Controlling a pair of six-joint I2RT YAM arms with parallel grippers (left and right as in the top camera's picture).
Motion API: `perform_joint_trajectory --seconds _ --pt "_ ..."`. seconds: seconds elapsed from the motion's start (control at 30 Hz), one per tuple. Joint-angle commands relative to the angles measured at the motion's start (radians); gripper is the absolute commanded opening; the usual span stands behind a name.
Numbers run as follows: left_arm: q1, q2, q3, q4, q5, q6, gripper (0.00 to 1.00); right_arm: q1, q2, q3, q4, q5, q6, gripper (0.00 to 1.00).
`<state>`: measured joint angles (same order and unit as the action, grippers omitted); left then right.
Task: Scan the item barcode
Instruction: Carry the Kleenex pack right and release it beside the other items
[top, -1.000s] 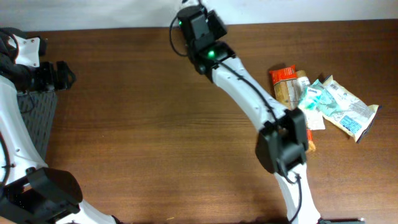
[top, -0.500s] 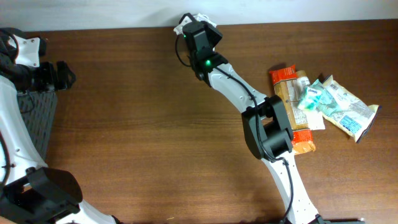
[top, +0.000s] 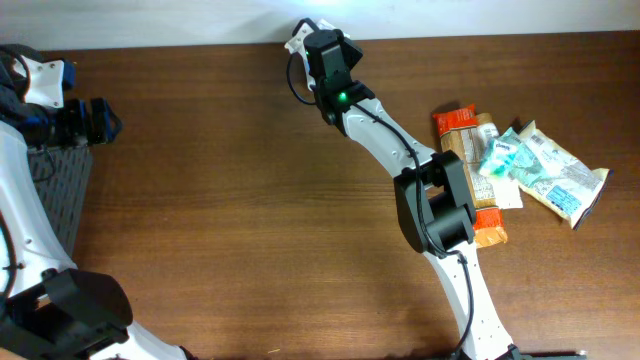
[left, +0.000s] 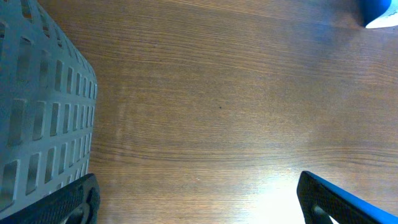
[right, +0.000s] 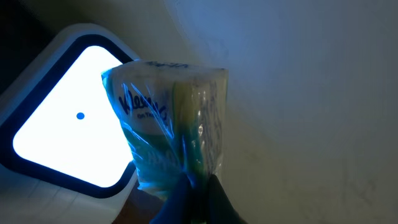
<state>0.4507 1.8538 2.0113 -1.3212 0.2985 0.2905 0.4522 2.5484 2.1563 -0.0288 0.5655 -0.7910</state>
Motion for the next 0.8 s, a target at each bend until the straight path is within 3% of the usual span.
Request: perform_joint_trajectory --seconds 0.0,0.17,0.33,0.43,0.5,0.53,0.63,0.77 --pt "0.004 -0.001 0.0 0.0 0.0 -0.01 0.99 0.0 -0.001 0.007 0.003 -0.008 -0.017 0.04" --pt "0.004 -0.001 0.0 0.0 0.0 -0.01 0.99 0.002 -0.024 0.007 0.003 -0.013 -0.011 0.04" --pt "0.004 -0.001 0.0 0.0 0.0 -0.01 0.99 0.004 -0.137 0.008 -0.066 -0.063 0.135 0.04" --pt "0.004 -0.001 0.0 0.0 0.0 -0.01 0.99 0.013 -0.256 0.008 -0.253 -0.156 0.279 0.04" --pt "0.004 -0.001 0.001 0.0 0.0 -0.01 0.99 0.013 -0.357 0.008 -0.456 -0.283 0.458 0.04" --pt "0.004 -0.001 0.001 0.0 0.0 -0.01 0.99 0.008 -0.431 0.008 -0.6 -0.375 0.616 0.04" --pt "0.004 -0.001 0.0 0.0 0.0 -0.01 0.99 -0.013 -0.573 0.008 -0.879 -0.472 0.821 0.04" --pt "0.004 -0.001 0.001 0.0 0.0 -0.01 0.99 -0.069 -0.739 0.008 -1.125 -0.541 0.835 0.04"
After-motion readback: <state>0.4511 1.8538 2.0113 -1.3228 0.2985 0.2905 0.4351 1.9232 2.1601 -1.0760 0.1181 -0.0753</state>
